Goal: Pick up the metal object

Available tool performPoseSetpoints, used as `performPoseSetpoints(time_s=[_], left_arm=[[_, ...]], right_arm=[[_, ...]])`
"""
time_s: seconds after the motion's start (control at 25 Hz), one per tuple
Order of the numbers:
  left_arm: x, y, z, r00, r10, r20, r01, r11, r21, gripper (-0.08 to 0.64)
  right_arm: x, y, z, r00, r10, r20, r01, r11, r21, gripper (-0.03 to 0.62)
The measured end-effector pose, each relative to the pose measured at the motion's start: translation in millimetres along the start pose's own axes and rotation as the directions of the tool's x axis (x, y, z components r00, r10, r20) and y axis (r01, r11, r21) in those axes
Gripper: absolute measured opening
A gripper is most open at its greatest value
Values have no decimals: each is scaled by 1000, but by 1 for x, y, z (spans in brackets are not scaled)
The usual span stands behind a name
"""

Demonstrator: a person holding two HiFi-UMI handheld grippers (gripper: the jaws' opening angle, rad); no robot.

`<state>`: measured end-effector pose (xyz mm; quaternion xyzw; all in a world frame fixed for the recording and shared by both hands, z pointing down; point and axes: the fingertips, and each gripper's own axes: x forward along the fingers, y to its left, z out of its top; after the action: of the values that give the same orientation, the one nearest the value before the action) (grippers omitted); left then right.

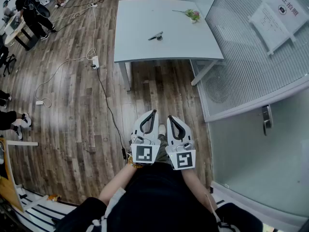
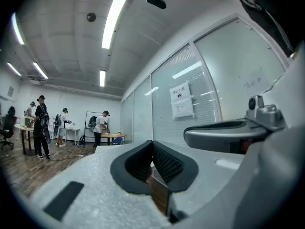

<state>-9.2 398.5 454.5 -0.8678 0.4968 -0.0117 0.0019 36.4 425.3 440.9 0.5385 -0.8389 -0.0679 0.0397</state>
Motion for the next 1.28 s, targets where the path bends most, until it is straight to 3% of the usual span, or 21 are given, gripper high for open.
performPoseSetpoints(time_s=[0.32, 0.84, 1.28], left_arm=[[5, 1, 2, 1000, 14, 25, -14, 1000, 10, -2], [24, 17, -1, 999, 35, 20, -35, 999, 10, -2], [66, 31, 0, 997, 80, 8, -80, 997, -2, -2]], right_arm=[[10, -18, -5, 998, -64, -18, 65, 996, 58, 0], [36, -21, -11, 999, -27, -43, 29, 998, 58, 0], [74, -51, -15, 999, 18, -45, -16, 999, 45, 0]])
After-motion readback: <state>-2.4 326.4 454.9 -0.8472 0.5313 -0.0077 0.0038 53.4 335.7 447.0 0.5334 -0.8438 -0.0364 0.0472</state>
